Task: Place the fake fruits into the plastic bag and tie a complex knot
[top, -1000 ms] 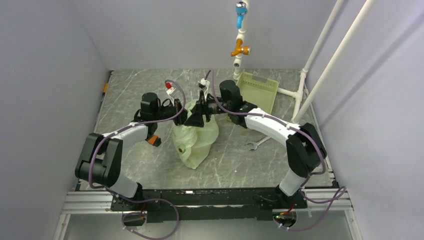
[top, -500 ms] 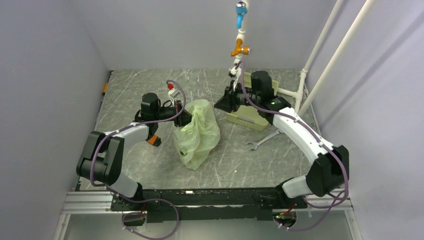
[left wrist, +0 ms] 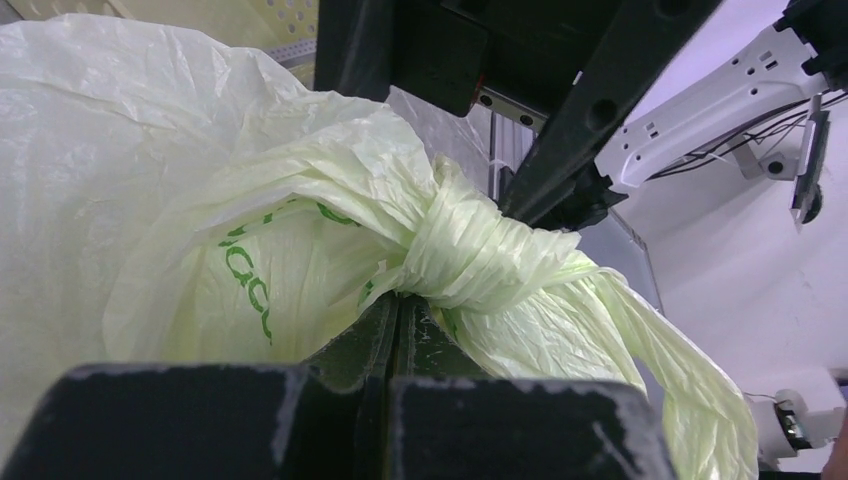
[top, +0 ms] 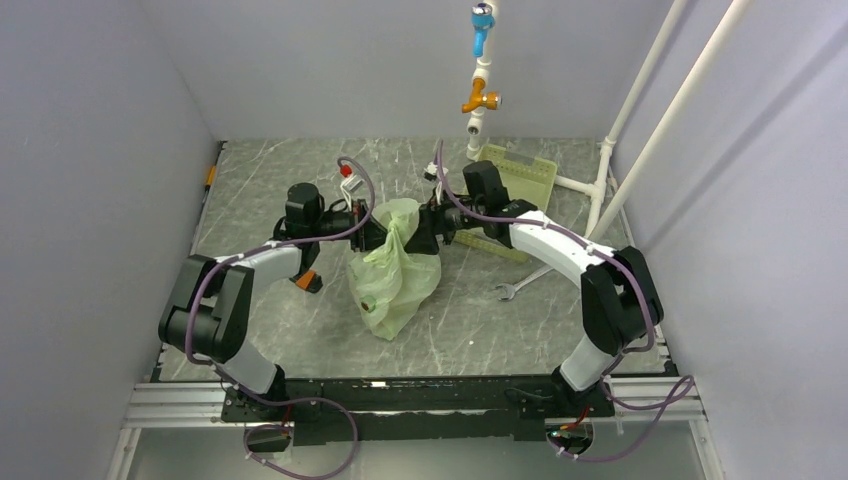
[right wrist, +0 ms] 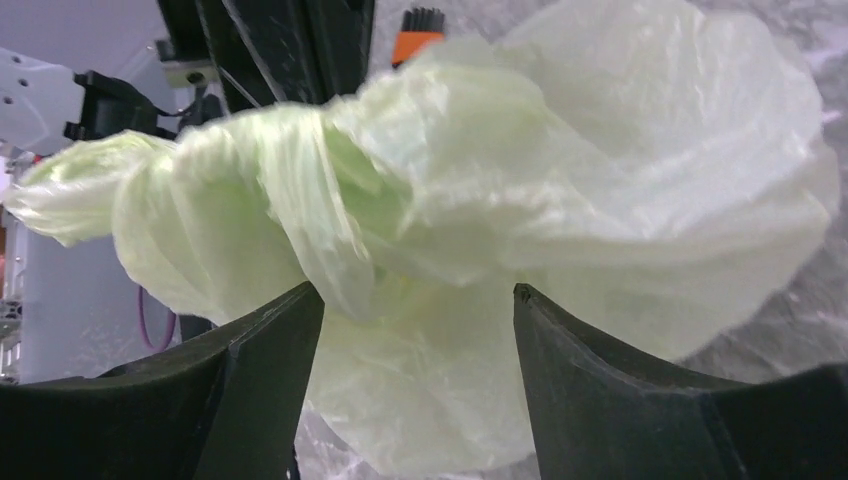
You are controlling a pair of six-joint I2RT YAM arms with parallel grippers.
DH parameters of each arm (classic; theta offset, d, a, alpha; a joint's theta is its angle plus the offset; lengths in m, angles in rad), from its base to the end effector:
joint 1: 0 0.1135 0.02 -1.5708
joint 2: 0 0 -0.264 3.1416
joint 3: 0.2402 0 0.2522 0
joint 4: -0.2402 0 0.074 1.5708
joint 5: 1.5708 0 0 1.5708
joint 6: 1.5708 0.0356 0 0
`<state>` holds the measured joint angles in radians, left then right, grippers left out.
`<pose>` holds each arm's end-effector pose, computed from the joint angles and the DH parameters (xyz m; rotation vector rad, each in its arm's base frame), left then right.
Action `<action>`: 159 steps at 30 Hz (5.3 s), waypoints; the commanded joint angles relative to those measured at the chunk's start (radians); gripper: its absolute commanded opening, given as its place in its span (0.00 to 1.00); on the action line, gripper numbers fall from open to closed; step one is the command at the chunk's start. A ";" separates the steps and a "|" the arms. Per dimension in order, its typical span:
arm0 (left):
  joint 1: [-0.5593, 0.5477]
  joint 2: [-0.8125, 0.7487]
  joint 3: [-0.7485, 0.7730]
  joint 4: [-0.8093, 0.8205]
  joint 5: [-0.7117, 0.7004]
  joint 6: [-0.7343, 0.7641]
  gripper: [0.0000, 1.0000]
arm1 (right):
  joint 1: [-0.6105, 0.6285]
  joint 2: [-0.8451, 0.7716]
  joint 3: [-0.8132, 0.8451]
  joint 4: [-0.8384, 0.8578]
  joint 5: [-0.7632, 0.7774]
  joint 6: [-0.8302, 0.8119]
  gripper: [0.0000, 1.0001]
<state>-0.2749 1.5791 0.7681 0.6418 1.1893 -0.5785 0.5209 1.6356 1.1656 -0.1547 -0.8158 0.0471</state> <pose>0.2994 -0.1188 0.2265 0.6907 1.7982 -1.6143 0.3015 0.2029 0.2620 -0.9742 1.9934 1.2093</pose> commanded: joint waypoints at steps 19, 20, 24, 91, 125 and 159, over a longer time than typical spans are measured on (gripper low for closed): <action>-0.032 0.078 -0.006 0.251 0.085 -0.181 0.00 | 0.056 0.009 0.101 0.103 -0.094 0.089 0.88; -0.031 0.079 -0.004 0.252 0.084 -0.183 0.00 | 0.043 -0.013 0.087 0.072 -0.100 0.073 0.90; -0.028 0.085 0.001 0.262 0.083 -0.190 0.00 | -0.001 -0.096 0.078 -0.049 -0.098 0.008 0.91; -0.026 0.078 0.033 0.156 0.065 -0.108 0.26 | 0.023 -0.050 0.082 -0.161 -0.049 -0.170 0.00; -0.128 -0.406 0.311 -1.223 -0.363 1.245 0.61 | 0.042 -0.077 0.109 -0.189 0.002 -0.203 0.00; 0.189 -0.312 0.194 -1.163 -0.709 0.867 0.00 | -0.145 -0.168 -0.069 -0.524 0.305 -0.718 0.00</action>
<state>-0.1246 1.2892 0.9817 -0.5480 0.6666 0.3290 0.4290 1.4902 1.1336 -0.6006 -0.6277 -0.5980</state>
